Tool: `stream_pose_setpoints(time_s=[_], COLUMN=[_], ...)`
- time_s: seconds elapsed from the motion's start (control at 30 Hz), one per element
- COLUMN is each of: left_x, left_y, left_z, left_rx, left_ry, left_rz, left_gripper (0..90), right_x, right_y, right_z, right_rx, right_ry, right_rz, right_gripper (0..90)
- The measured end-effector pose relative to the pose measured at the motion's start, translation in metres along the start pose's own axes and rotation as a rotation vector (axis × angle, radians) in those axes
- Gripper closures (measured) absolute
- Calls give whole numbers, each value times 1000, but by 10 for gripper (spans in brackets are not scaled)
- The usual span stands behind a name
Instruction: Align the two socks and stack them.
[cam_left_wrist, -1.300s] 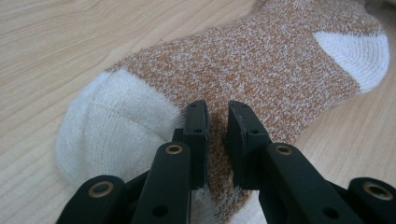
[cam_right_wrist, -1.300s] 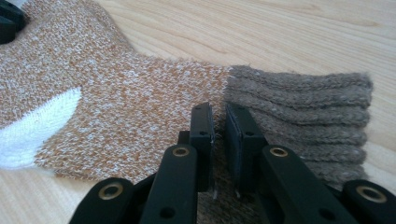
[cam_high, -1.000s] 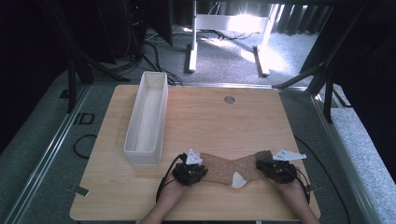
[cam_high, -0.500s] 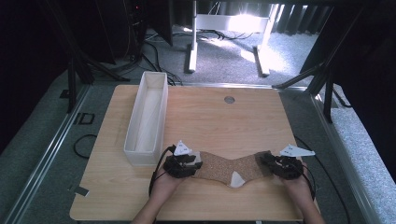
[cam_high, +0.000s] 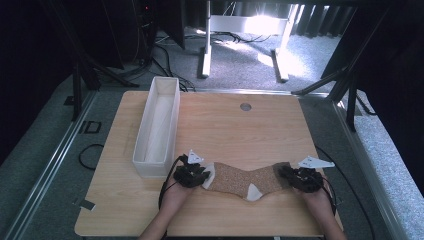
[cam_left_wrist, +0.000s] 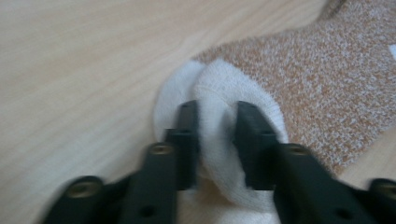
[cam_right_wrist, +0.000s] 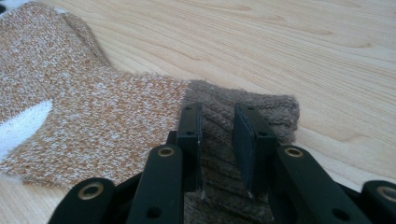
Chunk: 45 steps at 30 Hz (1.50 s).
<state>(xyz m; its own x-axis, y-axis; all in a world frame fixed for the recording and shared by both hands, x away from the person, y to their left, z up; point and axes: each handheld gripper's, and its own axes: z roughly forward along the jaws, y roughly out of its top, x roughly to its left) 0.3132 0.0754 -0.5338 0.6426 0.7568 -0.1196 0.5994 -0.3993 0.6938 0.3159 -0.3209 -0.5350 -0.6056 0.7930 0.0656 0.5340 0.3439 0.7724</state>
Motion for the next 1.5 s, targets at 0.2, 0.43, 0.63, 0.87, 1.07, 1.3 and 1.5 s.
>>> stream_pose_setpoints(time_s=[0.2,0.43,0.63,0.87,1.07,1.3,1.5], left_x=[0,3,6,13,12,0,-13], left_y=[7,19,19,14,9,13,10], left_z=[-8,-11,1,12,9,-9,5], left_rx=[-58,-118,-20,47,6,-99,-45], left_ry=[0,43,74,66,73,37,-1], left_rz=[-7,-12,-50,-62,-30,-5,40], left_gripper=[843,840,840,834,701,677,690], right_x=[0,-1,-1,0,-1,-3,-5], right_y=[-1,-1,-1,-1,0,8,5], right_z=[0,1,1,2,1,-12,0], right_rx=[-2,0,1,1,-7,-53,11], right_ry=[1,2,0,-5,12,-11,-39], right_rz=[3,5,0,-4,9,16,11], right_gripper=[726,727,728,729,698,740,796])
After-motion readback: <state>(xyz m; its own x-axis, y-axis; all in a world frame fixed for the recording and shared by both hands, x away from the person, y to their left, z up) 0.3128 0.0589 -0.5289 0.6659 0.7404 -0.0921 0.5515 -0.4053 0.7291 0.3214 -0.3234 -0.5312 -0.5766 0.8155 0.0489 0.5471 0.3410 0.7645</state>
